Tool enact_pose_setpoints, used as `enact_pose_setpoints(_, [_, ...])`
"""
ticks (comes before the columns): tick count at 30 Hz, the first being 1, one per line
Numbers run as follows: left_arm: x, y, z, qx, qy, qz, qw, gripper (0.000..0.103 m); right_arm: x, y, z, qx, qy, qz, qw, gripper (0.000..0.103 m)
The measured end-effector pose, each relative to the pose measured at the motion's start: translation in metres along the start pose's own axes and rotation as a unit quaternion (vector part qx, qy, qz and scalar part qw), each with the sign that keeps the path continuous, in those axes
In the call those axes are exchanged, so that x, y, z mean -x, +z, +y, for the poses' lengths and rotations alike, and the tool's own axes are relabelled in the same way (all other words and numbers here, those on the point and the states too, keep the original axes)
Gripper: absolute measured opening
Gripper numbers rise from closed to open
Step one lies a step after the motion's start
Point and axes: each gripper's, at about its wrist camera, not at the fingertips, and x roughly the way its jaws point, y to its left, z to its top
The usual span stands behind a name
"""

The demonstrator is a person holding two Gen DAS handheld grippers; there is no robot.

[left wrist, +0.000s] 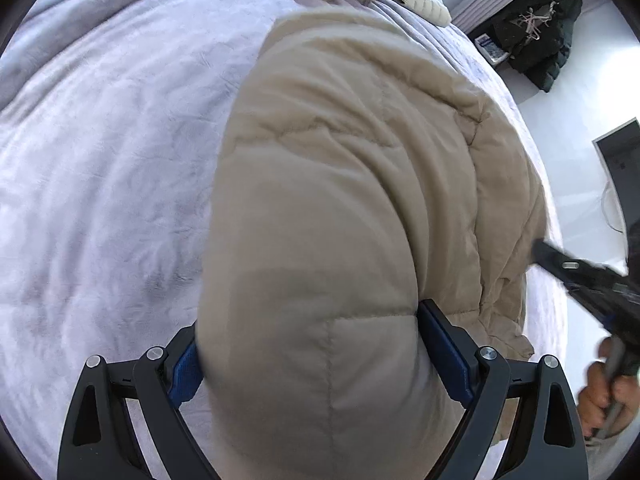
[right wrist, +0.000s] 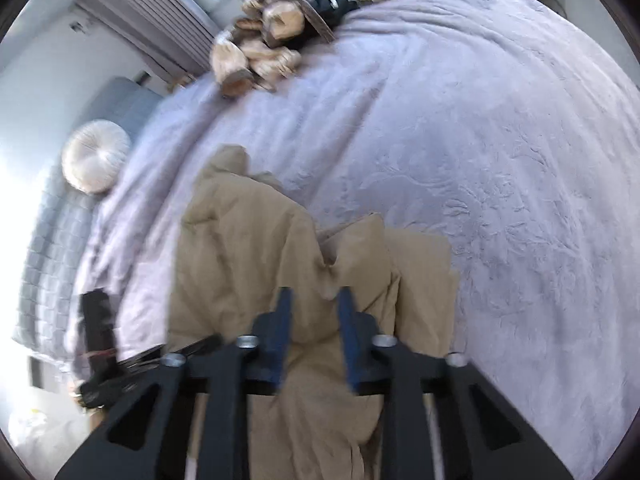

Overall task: Fold large clothes
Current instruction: 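Lower the coat bundle onto the bed with both tools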

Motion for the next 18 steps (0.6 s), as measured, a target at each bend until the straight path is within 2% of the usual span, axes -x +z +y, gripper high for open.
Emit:
enact_pose_setpoints(4, [0.032, 0.003, -0.018, -0.032, 0.013, -0.042, 0.9985, 0.093, -0.043, -0.006, -0.034, -0.064, -0.031, 0.039, 0.997, 0.006])
enact_pose_setpoints(7, [0.047, -0.01, -0.024, -0.044, 0.016, -0.05, 0.9977, 0.094, -0.063, -0.016, -0.061, -0.108, -0.022, 0.058, 0.992, 0.001])
enact_pose_setpoints(9, [0.043, -0.023, -0.029, -0.051, 0.02, -0.044, 0.9975, 0.094, -0.072, -0.019, -0.064, -0.097, -0.034, 0.054, 0.993, 0.0])
enact_pose_setpoints(11, [0.036, -0.047, -0.014, -0.053, 0.022, -0.031, 0.9979, 0.094, -0.08, -0.022, -0.062, -0.074, -0.051, 0.054, 0.995, 0.0])
enact_pose_setpoints(13, [0.022, -0.056, -0.011, -0.03, 0.013, -0.018, 0.9993, 0.094, -0.084, -0.026, -0.06, -0.05, -0.069, 0.052, 0.995, 0.0])
enact_pose_setpoints(15, [0.016, -0.061, -0.01, -0.028, 0.019, -0.02, 0.9992, 0.095, -0.084, -0.029, -0.057, -0.032, -0.086, 0.05, 0.995, 0.0])
enact_pose_setpoints(18, [0.013, -0.064, -0.008, -0.024, 0.023, -0.013, 0.9993, 0.096, -0.076, -0.031, -0.056, -0.035, -0.084, 0.046, 0.995, 0.0])
